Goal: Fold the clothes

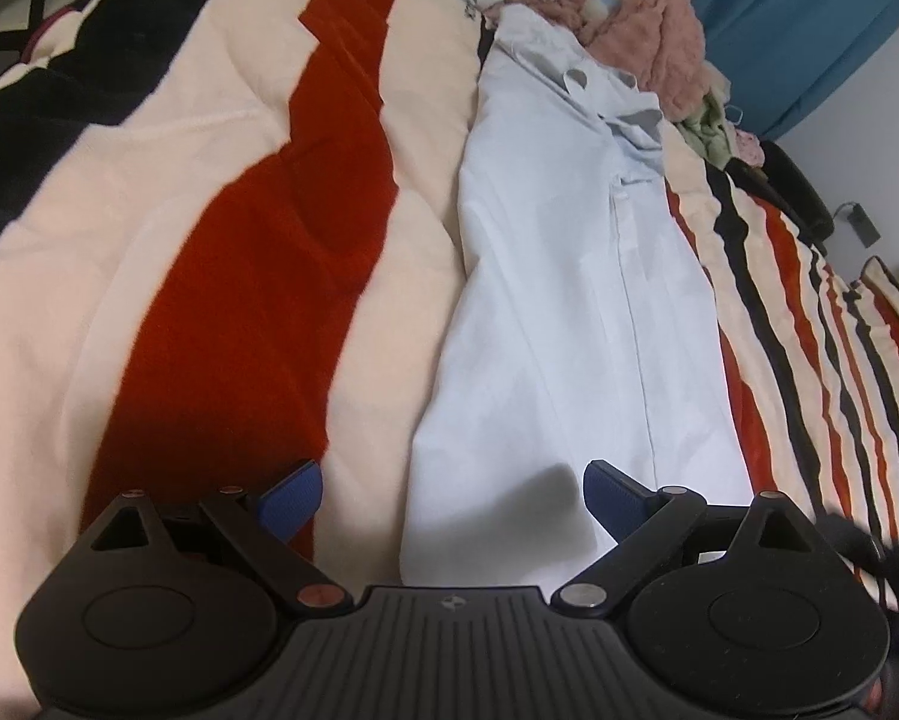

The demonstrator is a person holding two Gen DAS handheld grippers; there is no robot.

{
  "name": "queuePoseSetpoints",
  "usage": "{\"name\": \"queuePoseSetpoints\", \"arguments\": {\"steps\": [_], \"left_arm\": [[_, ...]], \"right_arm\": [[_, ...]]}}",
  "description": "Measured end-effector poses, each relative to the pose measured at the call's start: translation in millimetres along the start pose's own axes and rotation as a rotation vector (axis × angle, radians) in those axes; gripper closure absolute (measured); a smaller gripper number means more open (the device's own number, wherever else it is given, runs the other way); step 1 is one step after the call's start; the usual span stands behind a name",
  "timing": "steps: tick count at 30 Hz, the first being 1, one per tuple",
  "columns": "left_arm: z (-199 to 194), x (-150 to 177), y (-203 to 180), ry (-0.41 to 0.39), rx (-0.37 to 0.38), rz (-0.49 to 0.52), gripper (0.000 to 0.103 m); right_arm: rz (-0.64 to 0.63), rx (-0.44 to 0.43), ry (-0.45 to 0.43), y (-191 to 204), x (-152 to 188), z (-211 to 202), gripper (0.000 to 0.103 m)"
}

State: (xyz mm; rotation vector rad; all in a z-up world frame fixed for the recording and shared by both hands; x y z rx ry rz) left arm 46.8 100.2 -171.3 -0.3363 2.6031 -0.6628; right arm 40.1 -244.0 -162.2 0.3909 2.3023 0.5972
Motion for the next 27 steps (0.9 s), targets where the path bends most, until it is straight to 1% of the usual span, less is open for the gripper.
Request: {"name": "queuePoseSetpoints", "arguments": {"steps": [2,4,6,9,11,12,13,14,15,16,17,19,22,25,27], "left_arm": [[1,0,1,0.008,0.004,-0.008,0.009],[2,1,2,0.014,0.008,-0.018,0.010],[2,1,3,0.019,0.013,-0.028,0.011],[1,2,4,0.026,0.021,-0.043,0.014],[0,2,6,0.025,0.026,-0.058,0.019],[-3,1,8,0.016,0.027,-0.071,0.023],[-5,0,10,0.008,0.034,-0.086,0.026],[-7,-1,11,0.006,0.049,-0.101,0.027],[-8,-1,12,0.007,0.068,-0.114,0.029],[-9,0,12,0.013,0.080,-0.120,0.034],[-9,1,12,0.022,0.086,-0.122,0.036],[-8,4,11,0.041,0.099,-0.123,0.042],[-6,9,11,0.071,0.096,-0.125,0.043],[-4,11,14,0.076,0.070,-0.137,0.043],[-4,11,17,0.080,0.071,-0.154,0.043]], "right_arm": [[0.072,0.037,0.041,-20,-1,16,0.022],[0.150,0.033,0.097,-35,9,28,0.021],[0.204,-0.025,0.139,-38,18,35,0.022],[0.204,-0.089,0.162,-33,22,36,0.021],[0.202,-0.123,0.165,-30,24,33,0.021],[0.205,-0.143,0.158,-29,24,30,0.023],[0.209,-0.164,0.152,-27,24,26,0.028],[0.212,-0.185,0.146,-25,25,22,0.032],[0.216,-0.214,0.147,-23,25,20,0.047],[0.220,-0.242,0.147,-21,26,18,0.055],[0.224,-0.268,0.148,-20,26,16,0.057],[0.209,-0.264,0.147,-17,25,15,0.057],[0.220,-0.231,0.163,-19,26,19,0.058],[0.231,-0.183,0.184,-25,30,23,0.057],[0.228,-0.176,0.198,-25,33,26,0.057]]}}
Point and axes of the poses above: each gripper's, at about its wrist camera, not at the fingertips, and z roughly the way its jaws point, y to its left, x to its underside, the point moved 6 cm from there along z, roughly the way its jaws point, and after that the axes turned 12 degrees about -z, right-handed, at the moved point
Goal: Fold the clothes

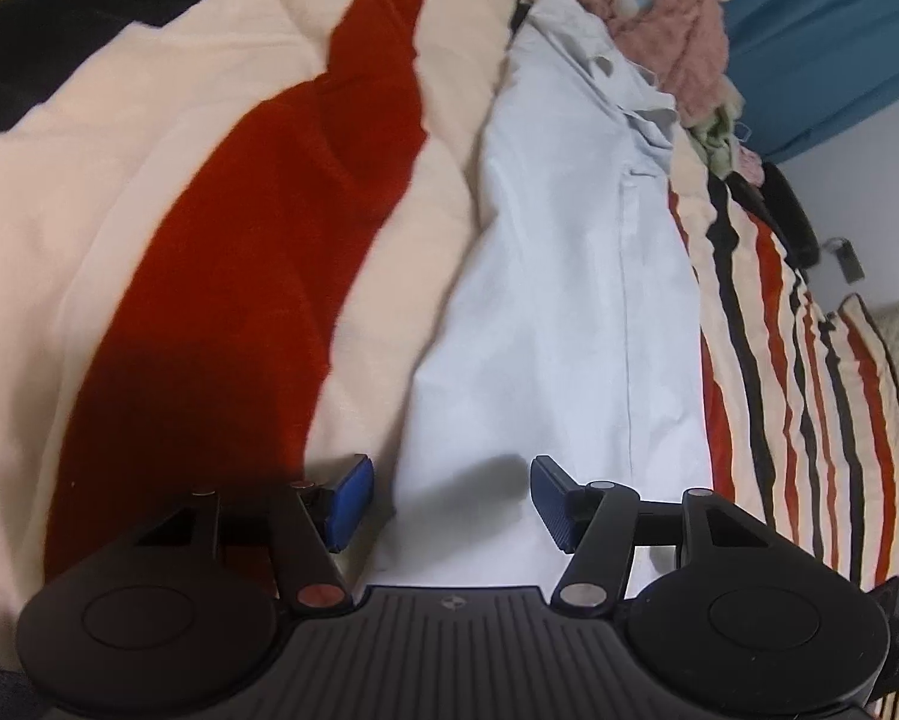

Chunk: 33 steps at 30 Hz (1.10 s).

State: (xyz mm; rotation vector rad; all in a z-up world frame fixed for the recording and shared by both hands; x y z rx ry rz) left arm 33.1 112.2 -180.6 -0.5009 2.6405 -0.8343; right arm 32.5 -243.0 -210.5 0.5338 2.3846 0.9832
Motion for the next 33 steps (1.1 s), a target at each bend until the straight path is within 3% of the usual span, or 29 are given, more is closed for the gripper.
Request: {"name": "queuePoseSetpoints", "arguments": {"steps": [4,5,6,8,12,18,25,33], "left_arm": [[4,4,-1,0.046,0.013,0.006,0.044],[3,6,-2,0.051,0.015,0.011,0.048],[2,10,-3,0.051,0.016,0.017,0.060],[0,18,-4,0.065,0.028,0.026,0.064],[-4,29,-5,0.076,0.036,0.029,0.075],[-8,33,-4,0.072,0.042,0.002,0.096],[-34,15,-15,0.034,0.222,-0.123,0.100],[-107,-9,-78,-0.074,0.410,-0.095,0.100]], "right_arm": [[-0.027,-0.016,0.049,4,7,11,0.057],[-0.045,-0.010,0.051,6,9,11,0.057],[-0.064,-0.004,0.052,8,11,12,0.057],[-0.096,0.007,0.049,12,15,11,0.058],[-0.117,0.015,0.037,16,25,1,0.085],[-0.117,0.029,-0.024,20,24,-11,0.092],[-0.100,-0.078,-0.144,38,6,-41,0.093],[-0.172,-0.185,-0.264,84,-37,-102,0.094]]}}
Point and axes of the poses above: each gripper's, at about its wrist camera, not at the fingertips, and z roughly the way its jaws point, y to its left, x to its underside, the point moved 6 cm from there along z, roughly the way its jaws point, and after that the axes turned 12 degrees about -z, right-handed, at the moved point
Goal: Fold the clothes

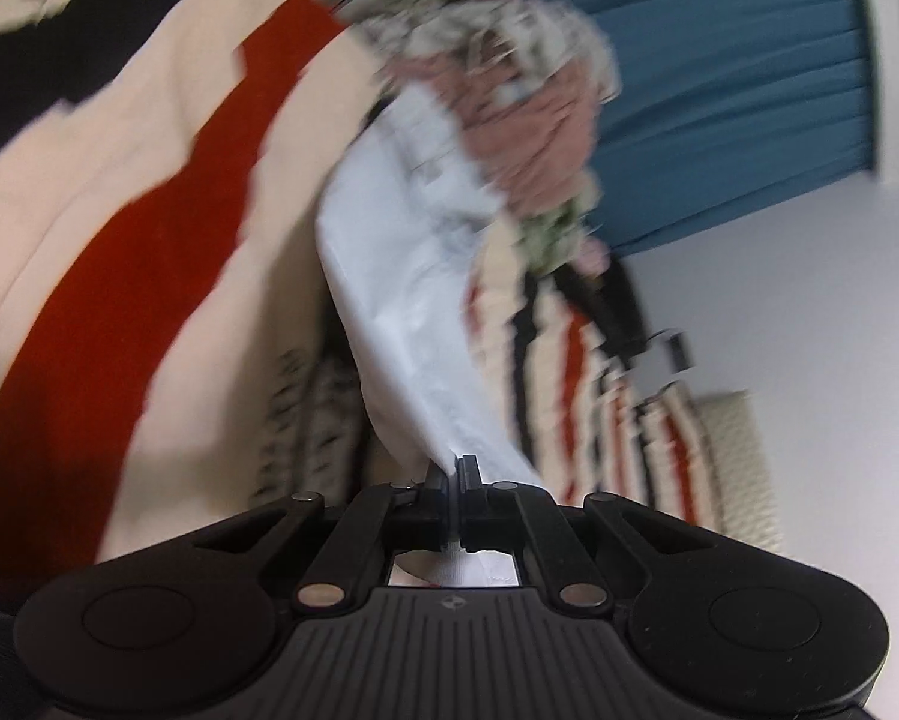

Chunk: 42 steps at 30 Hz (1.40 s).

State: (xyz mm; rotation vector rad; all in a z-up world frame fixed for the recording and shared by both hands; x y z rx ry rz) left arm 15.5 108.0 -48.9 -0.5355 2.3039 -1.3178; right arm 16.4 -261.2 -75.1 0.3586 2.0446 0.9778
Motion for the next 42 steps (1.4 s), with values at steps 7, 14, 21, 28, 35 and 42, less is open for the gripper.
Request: {"name": "queuePoseSetpoints", "arguments": {"steps": [7,14,21,28,35,42], "left_arm": [[-31,36,-31,-0.007,0.007,0.060,0.101],[-46,90,3,0.065,-0.081,0.020,0.101],[-18,54,-4,0.044,-0.129,0.004,0.101],[72,-55,-60,-0.077,-0.231,0.181,0.101],[194,-140,-63,-0.203,-0.312,0.289,0.100],[294,-185,-31,-0.234,-0.390,0.405,0.100]], "right_arm": [[-0.099,0.018,-0.001,19,-2,-54,0.094],[-0.086,0.068,0.127,6,46,-84,0.094],[0.080,0.034,0.068,-12,6,-51,0.093],[0.059,0.072,0.012,-31,-82,55,0.093],[0.006,0.144,0.013,-82,-146,166,0.093],[-0.135,0.204,0.012,-128,-165,241,0.091]]}}
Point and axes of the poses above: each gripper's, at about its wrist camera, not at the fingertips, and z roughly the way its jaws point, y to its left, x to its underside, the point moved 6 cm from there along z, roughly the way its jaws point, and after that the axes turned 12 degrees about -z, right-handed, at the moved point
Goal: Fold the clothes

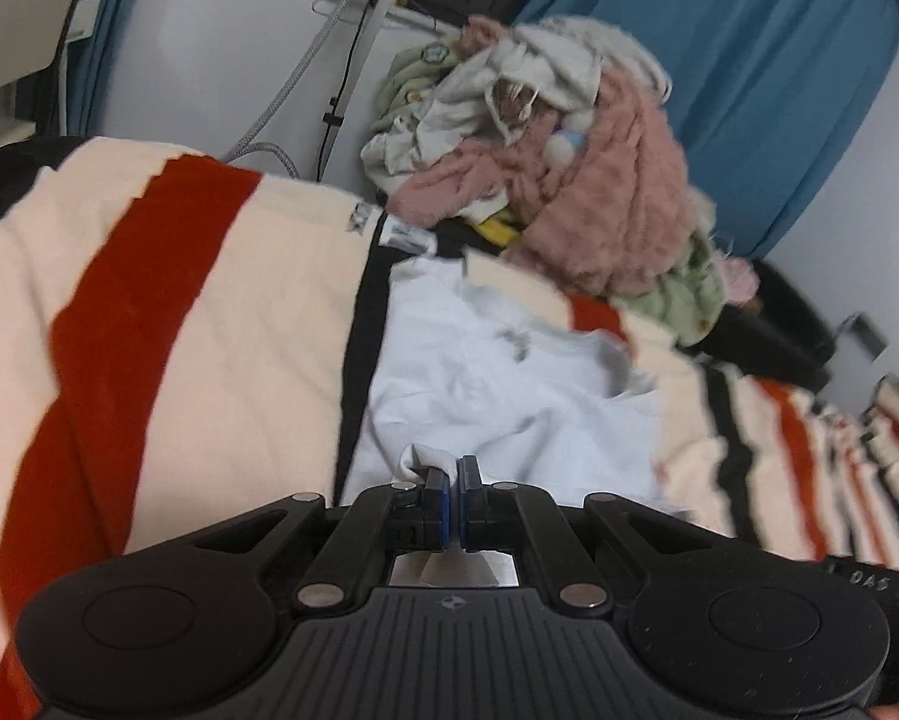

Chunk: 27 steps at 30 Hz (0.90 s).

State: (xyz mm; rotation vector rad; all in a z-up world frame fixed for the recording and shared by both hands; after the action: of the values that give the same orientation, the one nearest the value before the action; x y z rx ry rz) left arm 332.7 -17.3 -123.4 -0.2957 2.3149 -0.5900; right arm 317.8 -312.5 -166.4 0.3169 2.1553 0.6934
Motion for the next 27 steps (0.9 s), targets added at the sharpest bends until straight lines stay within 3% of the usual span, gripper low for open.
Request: {"name": "queuePoseSetpoints", "arguments": {"steps": [6,8,9,10,12,15,20,27], "left_arm": [[34,16,10,0.016,-0.013,0.073,0.098],[32,17,6,0.010,-0.012,0.095,0.094],[31,18,4,0.007,-0.011,0.106,0.081],[28,18,2,0.010,-0.014,0.116,0.061],[10,18,-6,-0.011,-0.034,0.149,0.040],[-26,20,-19,-0.059,-0.051,0.206,0.020],[-98,28,-37,-0.138,-0.042,0.289,0.015],[-193,71,-57,-0.247,-0.021,0.392,0.009]], "right_arm": [[-0.073,0.070,0.064,-13,15,29,0.090],[-0.096,0.074,0.069,-8,13,24,0.075],[-0.108,0.076,0.071,-5,12,22,0.057],[-0.113,0.068,0.063,-1,11,17,0.035],[-0.136,0.041,0.033,12,10,0,0.025],[-0.187,0.021,-0.016,32,9,-29,0.026],[-0.310,0.051,-0.123,68,14,-91,0.026],[-0.440,0.095,-0.225,100,50,-168,0.026]]}}
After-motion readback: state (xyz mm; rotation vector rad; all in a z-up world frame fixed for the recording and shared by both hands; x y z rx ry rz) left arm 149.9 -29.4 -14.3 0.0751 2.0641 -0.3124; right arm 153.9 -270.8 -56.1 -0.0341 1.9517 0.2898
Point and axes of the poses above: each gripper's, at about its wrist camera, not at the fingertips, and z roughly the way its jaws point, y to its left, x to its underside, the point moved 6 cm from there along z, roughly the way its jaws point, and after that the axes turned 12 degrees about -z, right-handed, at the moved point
